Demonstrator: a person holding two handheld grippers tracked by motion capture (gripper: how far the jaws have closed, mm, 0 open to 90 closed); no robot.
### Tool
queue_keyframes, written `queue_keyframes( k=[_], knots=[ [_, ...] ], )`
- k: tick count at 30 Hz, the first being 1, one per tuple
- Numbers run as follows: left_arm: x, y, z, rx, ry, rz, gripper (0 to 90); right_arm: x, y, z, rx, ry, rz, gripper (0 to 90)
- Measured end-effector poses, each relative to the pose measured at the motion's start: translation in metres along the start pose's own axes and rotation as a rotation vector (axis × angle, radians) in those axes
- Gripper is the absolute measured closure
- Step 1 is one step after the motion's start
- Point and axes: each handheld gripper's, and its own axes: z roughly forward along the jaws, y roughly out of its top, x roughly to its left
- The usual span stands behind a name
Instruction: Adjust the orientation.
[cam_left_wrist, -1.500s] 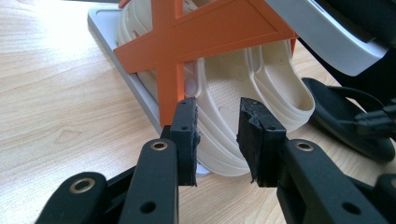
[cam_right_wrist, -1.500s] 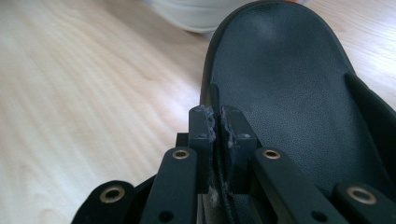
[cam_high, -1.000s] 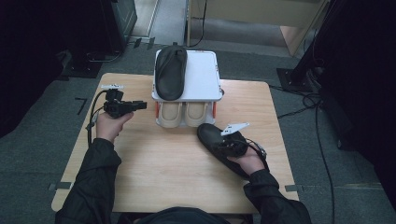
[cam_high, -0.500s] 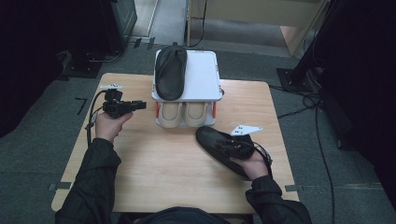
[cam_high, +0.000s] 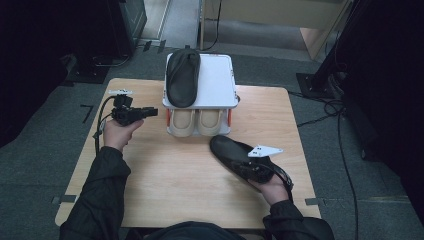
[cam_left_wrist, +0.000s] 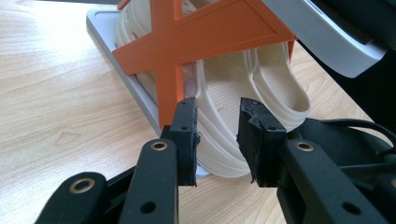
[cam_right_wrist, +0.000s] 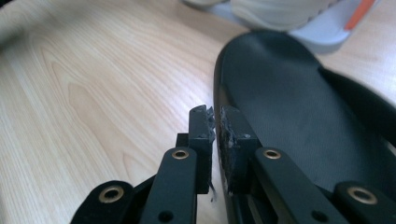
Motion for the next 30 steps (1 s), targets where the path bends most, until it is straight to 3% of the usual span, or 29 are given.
queue_keyframes(
  k=[16, 19, 23, 30],
  knots=[
    [0.0, 0.0, -0.001, -0.006, -0.004, -0.002, 67.8, 0.007, -0.025, 0.007, 0.083, -0.058, -0.003, 85.8],
    [0.0, 0.0, -0.001, -0.009, -0.004, -0.005, 67.8, 0.001, -0.027, 0.007, 0.09, -0.051, 0.026, 88.5],
    [0.001, 0.0, -0.001, -0.009, -0.002, -0.006, 67.9, -0.002, -0.027, 0.004, 0.101, -0.073, 0.022, 88.5],
    [0.0, 0.0, -0.001, -0.002, -0.003, -0.001, 67.9, -0.02, -0.026, -0.008, 0.122, -0.119, 0.038, 88.3]
  ],
)
